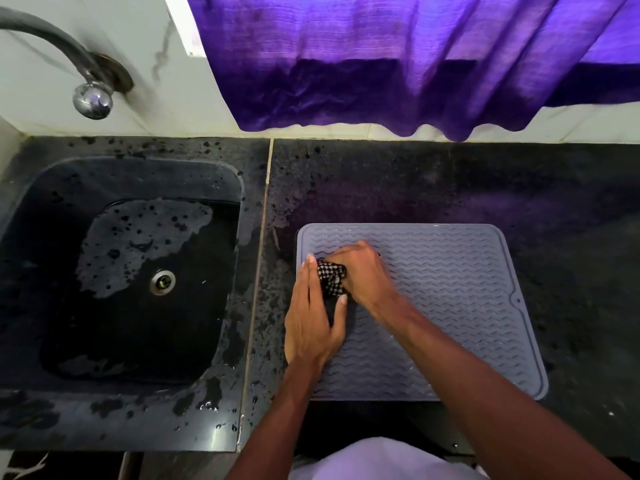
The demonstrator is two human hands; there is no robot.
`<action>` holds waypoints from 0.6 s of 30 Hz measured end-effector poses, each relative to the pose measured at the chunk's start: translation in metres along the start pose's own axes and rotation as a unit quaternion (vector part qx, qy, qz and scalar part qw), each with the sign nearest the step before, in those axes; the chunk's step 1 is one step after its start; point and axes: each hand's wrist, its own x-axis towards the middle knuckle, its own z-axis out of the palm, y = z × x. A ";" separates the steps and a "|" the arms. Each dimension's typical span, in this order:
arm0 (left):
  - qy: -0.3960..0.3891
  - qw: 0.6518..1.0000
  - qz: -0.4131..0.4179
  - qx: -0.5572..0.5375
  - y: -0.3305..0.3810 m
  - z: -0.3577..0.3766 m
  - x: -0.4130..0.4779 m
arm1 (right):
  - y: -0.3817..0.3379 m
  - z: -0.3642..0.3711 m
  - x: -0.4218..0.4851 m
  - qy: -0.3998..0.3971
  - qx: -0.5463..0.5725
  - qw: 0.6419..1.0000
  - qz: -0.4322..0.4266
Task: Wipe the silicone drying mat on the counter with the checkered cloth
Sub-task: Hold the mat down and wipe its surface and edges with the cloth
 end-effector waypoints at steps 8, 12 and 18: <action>0.073 0.983 -0.076 -0.150 0.001 -0.002 0.003 | -0.003 0.010 -0.030 -0.014 0.041 0.998 0.040; 0.084 0.982 -0.072 -0.155 0.001 0.000 0.002 | -0.007 0.011 -0.033 -0.002 0.043 0.998 0.043; 0.094 0.980 -0.068 -0.163 -0.003 0.003 0.001 | -0.021 0.019 -0.058 0.026 0.021 0.998 0.047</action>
